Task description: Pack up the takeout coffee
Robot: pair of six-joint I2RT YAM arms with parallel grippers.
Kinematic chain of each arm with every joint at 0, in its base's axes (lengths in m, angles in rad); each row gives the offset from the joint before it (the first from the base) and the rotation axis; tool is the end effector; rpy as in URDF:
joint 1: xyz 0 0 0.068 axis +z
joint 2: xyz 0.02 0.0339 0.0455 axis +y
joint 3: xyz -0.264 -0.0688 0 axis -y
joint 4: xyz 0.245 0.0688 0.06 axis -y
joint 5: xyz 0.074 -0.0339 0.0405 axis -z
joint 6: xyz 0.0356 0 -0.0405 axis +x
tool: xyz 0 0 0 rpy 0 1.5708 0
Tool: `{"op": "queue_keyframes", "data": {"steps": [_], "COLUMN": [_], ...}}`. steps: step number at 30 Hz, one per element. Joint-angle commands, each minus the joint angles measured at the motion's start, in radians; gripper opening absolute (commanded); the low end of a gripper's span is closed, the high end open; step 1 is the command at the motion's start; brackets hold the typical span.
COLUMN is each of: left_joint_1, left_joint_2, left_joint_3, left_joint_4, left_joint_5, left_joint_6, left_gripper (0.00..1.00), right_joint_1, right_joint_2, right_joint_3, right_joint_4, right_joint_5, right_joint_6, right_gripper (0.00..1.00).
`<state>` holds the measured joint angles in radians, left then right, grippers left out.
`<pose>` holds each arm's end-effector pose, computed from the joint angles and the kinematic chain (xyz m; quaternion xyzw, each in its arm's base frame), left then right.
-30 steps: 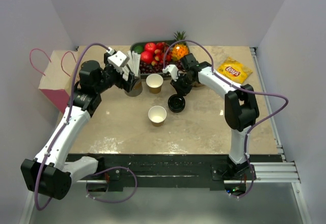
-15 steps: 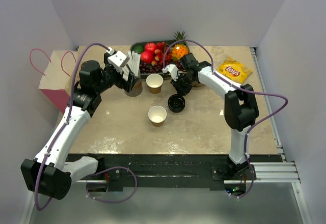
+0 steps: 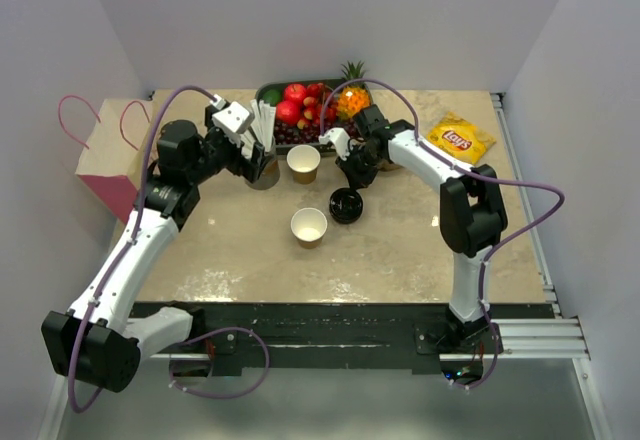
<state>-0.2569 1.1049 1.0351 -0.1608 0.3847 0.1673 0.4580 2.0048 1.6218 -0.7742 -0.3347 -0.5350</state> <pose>0.2424 -0.0775 0.3677 0.2780 0.7271 -0.1770 0.6023 0.3751 0.1979 0.2186 -0.4898 0.8322 0.1551 0.2086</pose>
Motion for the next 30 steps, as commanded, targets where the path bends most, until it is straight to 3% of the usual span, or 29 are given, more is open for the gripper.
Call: {"op": "queue_keyframes", "data": {"steps": [1, 11, 13, 14, 17, 30], "left_joint_1": [-0.005, -0.005, -0.005, -0.005, -0.005, -0.005], "left_joint_2": [-0.007, -0.014, -0.016, -0.016, -0.016, -0.02], "left_joint_3": [-0.003, -0.018, -0.02, -0.02, -0.015, -0.017], "left_joint_4": [0.043, 0.049, 0.05, 0.05, 0.049, 0.049], "left_joint_5": [-0.006, -0.006, -0.006, -0.006, -0.01, -0.02], "left_joint_6": [-0.018, -0.017, -0.018, -0.018, -0.017, -0.015], "left_gripper": [0.99, 0.99, 0.99, 0.99, 0.99, 0.99], "right_joint_1": [0.001, 0.007, 0.013, 0.013, 0.016, 0.028], "right_joint_2": [-0.018, -0.083, -0.078, -0.077, -0.055, 0.012], "right_joint_3": [0.055, 0.061, 0.049, 0.041, 0.046, 0.081], "right_joint_4": [-0.034, -0.036, -0.034, -0.027, -0.022, -0.056], "right_joint_5": [-0.047, -0.059, -0.058, -0.055, -0.059, -0.075], "right_joint_6": [-0.016, -0.043, -0.065, -0.066, -0.083, -0.132], "right_gripper": [0.0, 0.0, 0.13, 0.3, 0.38, 0.34]}}
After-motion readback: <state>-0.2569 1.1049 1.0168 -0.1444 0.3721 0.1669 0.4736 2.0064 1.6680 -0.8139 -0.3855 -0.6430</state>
